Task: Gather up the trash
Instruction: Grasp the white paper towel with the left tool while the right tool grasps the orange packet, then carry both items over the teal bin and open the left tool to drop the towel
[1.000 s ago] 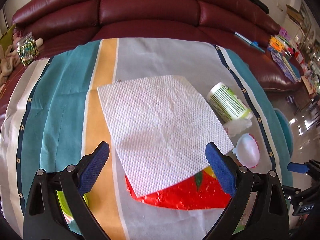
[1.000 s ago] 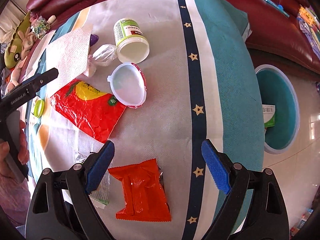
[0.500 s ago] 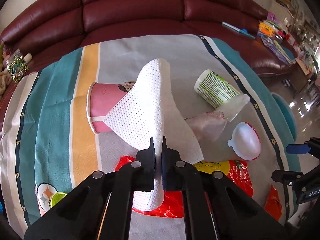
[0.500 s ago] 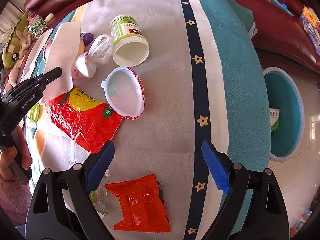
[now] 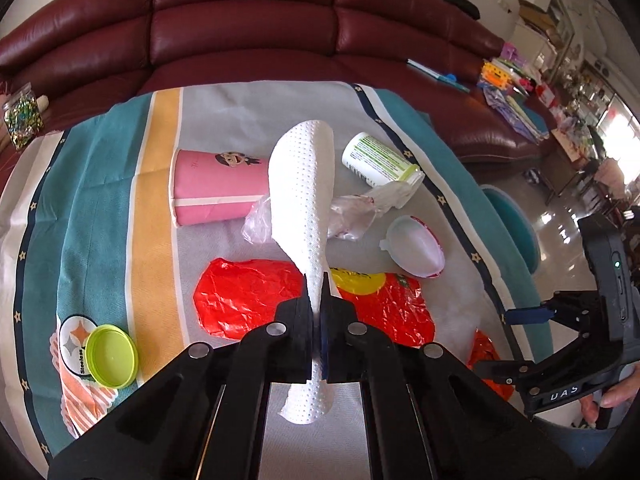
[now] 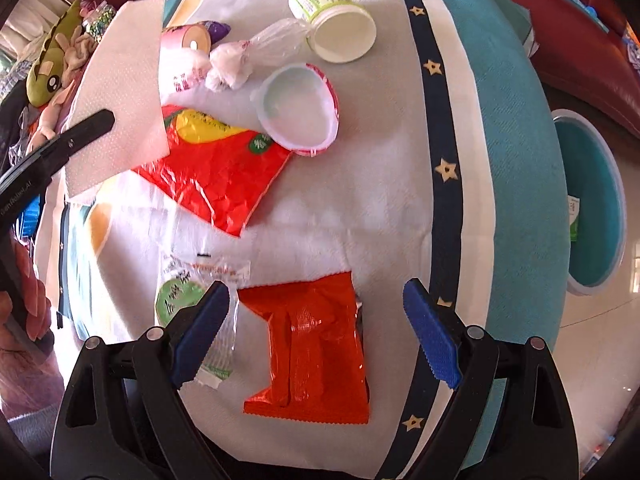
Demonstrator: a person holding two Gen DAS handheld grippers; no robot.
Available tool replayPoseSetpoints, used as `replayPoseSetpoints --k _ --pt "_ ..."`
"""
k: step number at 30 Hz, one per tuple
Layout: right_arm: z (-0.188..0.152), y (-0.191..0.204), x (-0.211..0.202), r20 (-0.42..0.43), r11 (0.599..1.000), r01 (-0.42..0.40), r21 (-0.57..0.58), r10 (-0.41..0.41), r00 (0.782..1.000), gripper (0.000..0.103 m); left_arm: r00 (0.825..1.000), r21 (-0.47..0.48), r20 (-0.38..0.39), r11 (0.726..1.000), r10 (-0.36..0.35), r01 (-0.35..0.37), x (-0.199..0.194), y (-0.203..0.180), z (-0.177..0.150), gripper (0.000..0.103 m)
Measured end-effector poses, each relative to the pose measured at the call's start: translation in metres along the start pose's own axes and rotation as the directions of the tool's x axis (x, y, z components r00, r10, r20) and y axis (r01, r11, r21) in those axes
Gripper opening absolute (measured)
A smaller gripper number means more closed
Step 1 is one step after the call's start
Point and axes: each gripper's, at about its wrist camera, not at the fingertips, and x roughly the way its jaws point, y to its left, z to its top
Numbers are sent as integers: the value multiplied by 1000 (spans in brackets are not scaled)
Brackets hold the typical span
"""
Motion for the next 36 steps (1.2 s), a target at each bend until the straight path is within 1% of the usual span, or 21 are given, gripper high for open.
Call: replayPoseSetpoints --k 3,4,5,6,7,8,10,11,12,13,18,22,29,36 --pt "-14 -3 7 -21 1000 3 1 -3 1000 85 1000 2 5 1000 -9 9 -2 -4 -1 3" --pt "-19 -5 9 -21 1000 5 0 -5 1000 82 1000 1 6 1000 -11 11 -2 -4 -1 3" --pt "-22 -6 11 -18 1000 -1 1 1 1000 76 1000 -1 8 1000 -14 14 -3 -5 -1 3" --pt "-24 -7 12 -17 1000 -17 4 18 1000 57 1000 -2 11 1000 -17 17 -4 -6 -1 3" --pt "-26 -9 15 -25 999 -37 12 37 999 41 1000 -4 14 1000 -20 20 -6 -7 -1 3" --pt "-27 -10 13 -2 999 -42 11 42 999 40 1000 -5 17 1000 -22 22 -8 -8 -1 3" --pt "-30 -11 8 27 999 -46 -3 47 999 26 999 -1 25 1000 -25 25 -12 -11 0 3" --pt "-30 -12 4 42 999 -53 0 53 998 24 999 2 29 1000 -24 24 -14 -13 1 3" --pt "-30 -13 0 54 998 -57 4 57 997 15 999 4 31 1000 -27 26 -16 -15 2 3" --pt "-29 -16 -4 67 998 -55 8 55 996 13 999 5 33 999 -31 31 -18 -18 3 3" --pt "-16 -33 -31 139 997 -58 44 52 989 13 998 23 50 999 -49 48 -26 -36 11 3" --pt "-10 -54 -54 205 995 -53 83 35 978 13 996 46 49 996 -74 72 -25 -58 21 3" --pt "-1 -118 -93 296 984 -63 170 10 955 13 992 95 27 989 -120 117 -10 -108 39 3" --pt "-8 -187 -118 379 955 -97 280 -17 925 13 987 182 -11 970 -161 160 10 -174 59 3"
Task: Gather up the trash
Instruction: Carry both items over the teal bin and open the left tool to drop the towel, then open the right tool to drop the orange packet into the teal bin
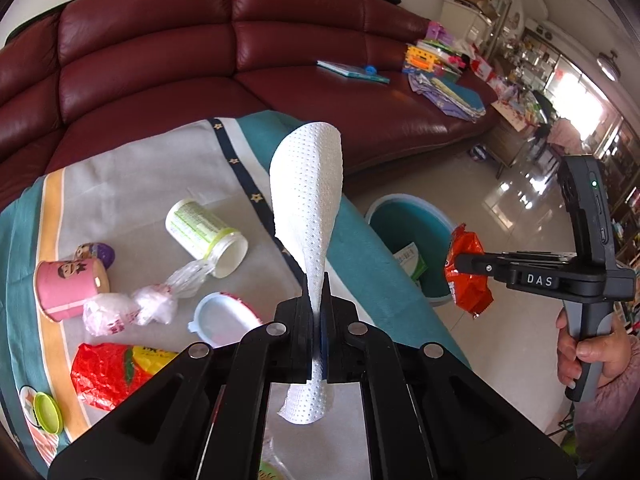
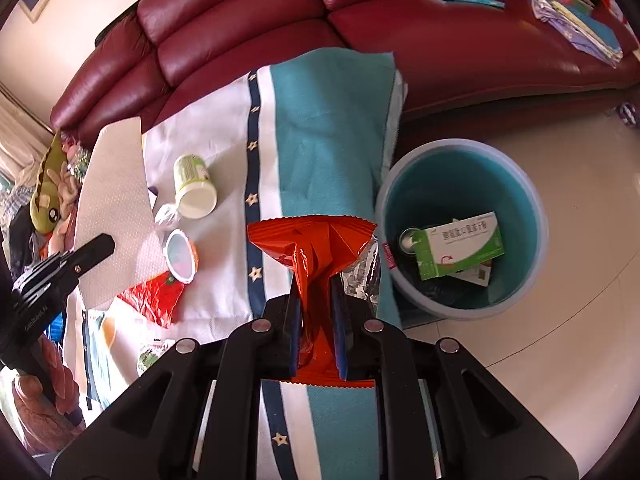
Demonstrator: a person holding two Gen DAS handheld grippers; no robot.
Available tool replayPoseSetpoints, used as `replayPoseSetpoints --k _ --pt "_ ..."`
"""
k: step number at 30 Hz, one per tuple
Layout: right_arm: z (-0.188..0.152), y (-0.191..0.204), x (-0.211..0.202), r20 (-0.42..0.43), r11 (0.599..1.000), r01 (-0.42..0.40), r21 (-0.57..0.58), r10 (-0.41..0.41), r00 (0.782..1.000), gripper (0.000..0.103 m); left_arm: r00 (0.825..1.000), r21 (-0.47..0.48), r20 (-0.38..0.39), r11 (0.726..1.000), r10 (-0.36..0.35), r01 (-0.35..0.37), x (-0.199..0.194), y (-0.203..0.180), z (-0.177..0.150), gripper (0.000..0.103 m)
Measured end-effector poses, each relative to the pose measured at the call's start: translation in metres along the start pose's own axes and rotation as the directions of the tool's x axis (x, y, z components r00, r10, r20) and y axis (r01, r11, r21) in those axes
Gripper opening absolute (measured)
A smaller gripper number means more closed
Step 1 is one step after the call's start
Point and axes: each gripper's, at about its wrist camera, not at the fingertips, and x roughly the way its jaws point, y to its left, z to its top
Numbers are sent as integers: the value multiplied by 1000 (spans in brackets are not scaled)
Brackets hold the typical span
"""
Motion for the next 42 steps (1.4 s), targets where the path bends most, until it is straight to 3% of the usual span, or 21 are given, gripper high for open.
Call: replayPoseSetpoints --k 6,13,25,29,31,33,36,42 --pt "14 -62 -18 55 995 15 97 -20 998 13 998 72 -45 996 -53 56 38 -53 25 3" --pt "24 -115 -18 59 984 32 176 -43 997 13 987 119 -118 985 -111 125 97 -102 41 3" --pt "40 -159 13 9 969 46 244 -49 999 13 952 95 -264 978 -153 183 205 -135 49 3" --pt "44 -166 24 -9 966 51 253 -50 999 14 950 96 -280 980 -140 172 226 -140 50 6" --pt "46 -168 28 -18 965 55 256 -52 998 14 952 97 -281 983 -125 157 233 -138 51 25" --pt "46 -169 31 -24 964 59 258 -54 998 14 961 105 -258 986 -96 126 233 -136 51 64" --pt "46 -171 37 -32 963 60 262 -53 998 14 970 111 -234 989 -70 98 228 -133 50 80" --pt "48 -169 44 -41 964 60 260 -51 998 15 971 103 -232 990 -65 91 217 -123 48 88"
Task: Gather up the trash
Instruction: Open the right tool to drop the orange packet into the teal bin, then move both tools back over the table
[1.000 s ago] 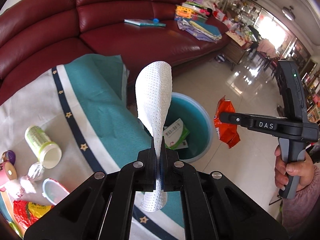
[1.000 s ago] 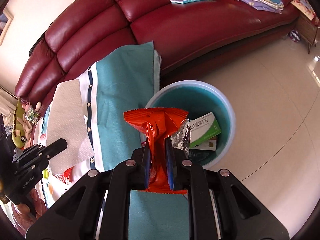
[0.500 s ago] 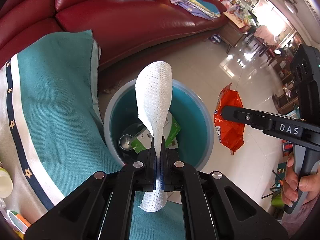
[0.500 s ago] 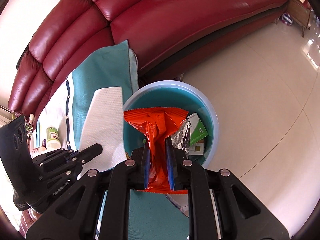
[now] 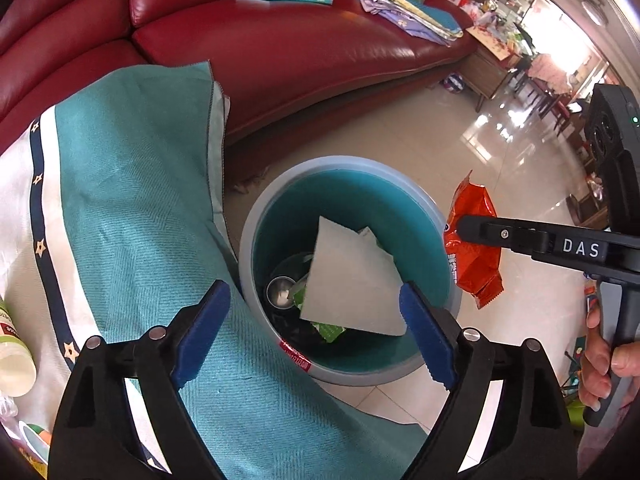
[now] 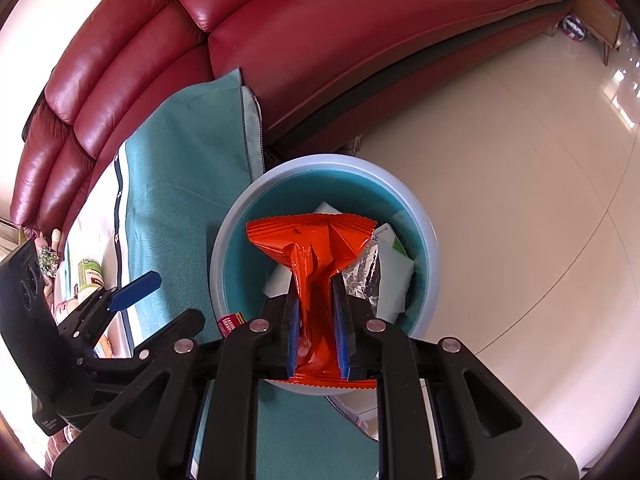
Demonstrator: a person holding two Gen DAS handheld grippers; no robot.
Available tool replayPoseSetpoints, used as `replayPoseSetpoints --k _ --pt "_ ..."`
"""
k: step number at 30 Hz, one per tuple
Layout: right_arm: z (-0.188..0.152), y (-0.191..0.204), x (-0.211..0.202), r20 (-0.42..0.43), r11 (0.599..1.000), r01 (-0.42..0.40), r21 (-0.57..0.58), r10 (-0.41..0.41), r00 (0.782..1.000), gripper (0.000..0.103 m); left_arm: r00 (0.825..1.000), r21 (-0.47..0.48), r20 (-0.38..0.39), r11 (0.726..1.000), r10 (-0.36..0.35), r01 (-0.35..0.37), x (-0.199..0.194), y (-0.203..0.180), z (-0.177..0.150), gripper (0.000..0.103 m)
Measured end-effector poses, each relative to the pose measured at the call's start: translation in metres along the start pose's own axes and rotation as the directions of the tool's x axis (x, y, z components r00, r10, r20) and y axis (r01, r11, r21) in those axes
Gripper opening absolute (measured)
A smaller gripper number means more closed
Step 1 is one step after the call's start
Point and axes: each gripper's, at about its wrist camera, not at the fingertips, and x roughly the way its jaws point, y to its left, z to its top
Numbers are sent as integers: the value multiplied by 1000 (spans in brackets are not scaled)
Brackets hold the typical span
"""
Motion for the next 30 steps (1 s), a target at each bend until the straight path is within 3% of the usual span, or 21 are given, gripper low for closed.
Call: replayPoseSetpoints --k 8,11,13,16,22,30 --pt "2 11 6 -11 1000 3 -14 -3 1000 21 1000 -49 15 999 -20 20 -22 14 -16 94" --pt "2 18 8 -12 999 9 -31 -10 1000 37 999 -66 21 997 -24 26 -30 18 -21 94" --pt "2 21 9 -15 999 12 -32 -13 1000 60 999 -70 28 997 -19 21 -36 21 -25 95" --pt "1 26 8 -9 999 26 -32 -26 1000 75 999 -77 34 997 -15 17 -44 26 -30 95" --pt "-3 27 5 -24 998 63 -8 -63 998 82 999 -91 39 996 -7 11 -53 33 -37 95" --pt "-16 33 -3 -29 994 112 -21 -112 993 82 999 -103 45 995 -2 7 -67 38 -50 95"
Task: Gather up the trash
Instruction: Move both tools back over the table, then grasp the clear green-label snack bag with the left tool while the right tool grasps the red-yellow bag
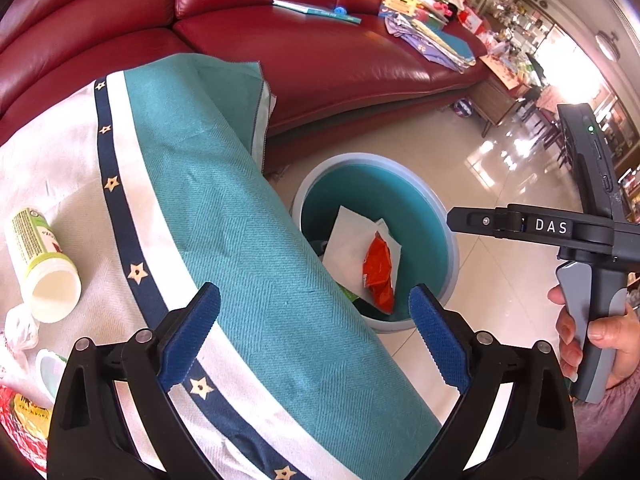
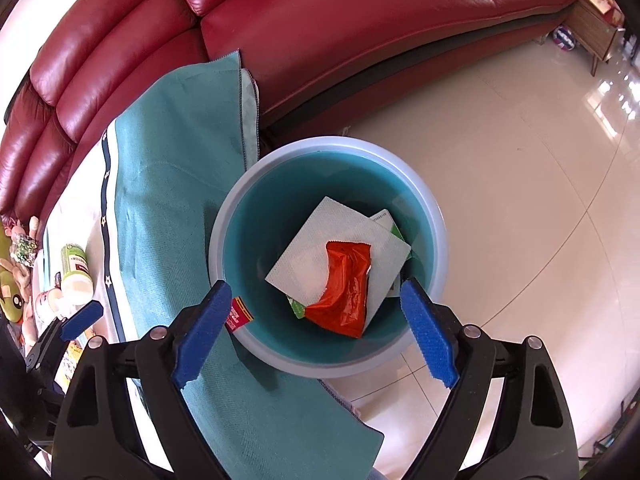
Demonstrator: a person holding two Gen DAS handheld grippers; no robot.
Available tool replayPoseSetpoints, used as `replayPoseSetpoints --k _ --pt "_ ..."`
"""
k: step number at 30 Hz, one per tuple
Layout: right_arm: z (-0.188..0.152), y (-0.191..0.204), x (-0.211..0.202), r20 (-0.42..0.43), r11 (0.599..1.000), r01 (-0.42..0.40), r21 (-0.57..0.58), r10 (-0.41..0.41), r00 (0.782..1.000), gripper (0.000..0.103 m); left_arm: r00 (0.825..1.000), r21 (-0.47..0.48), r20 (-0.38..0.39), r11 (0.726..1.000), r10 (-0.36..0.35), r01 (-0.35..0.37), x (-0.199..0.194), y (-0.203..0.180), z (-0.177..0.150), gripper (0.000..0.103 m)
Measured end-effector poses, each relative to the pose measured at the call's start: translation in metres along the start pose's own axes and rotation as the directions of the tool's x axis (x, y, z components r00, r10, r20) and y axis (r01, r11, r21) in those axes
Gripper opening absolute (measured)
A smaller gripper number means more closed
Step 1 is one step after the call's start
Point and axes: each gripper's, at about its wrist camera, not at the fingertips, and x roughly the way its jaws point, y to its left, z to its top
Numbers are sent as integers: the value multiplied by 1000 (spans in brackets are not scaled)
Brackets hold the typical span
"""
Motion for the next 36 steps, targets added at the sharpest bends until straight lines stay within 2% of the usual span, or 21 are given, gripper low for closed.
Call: replayPoseSetpoints --k 11,28,36 --pt "-29 30 -25 16 998 11 -54 -10 1000 82 999 -28 35 999 29 -28 -43 19 -32 95" --pt "-112 115 -39 -17 978 -9 -208 6 1000 82 987 -149 88 981 135 -121 -132 93 -127 96" --pt "-146 158 -29 -68 956 -39 -289 20 997 82 981 -229 18 956 193 -184 -144 135 -182 96"
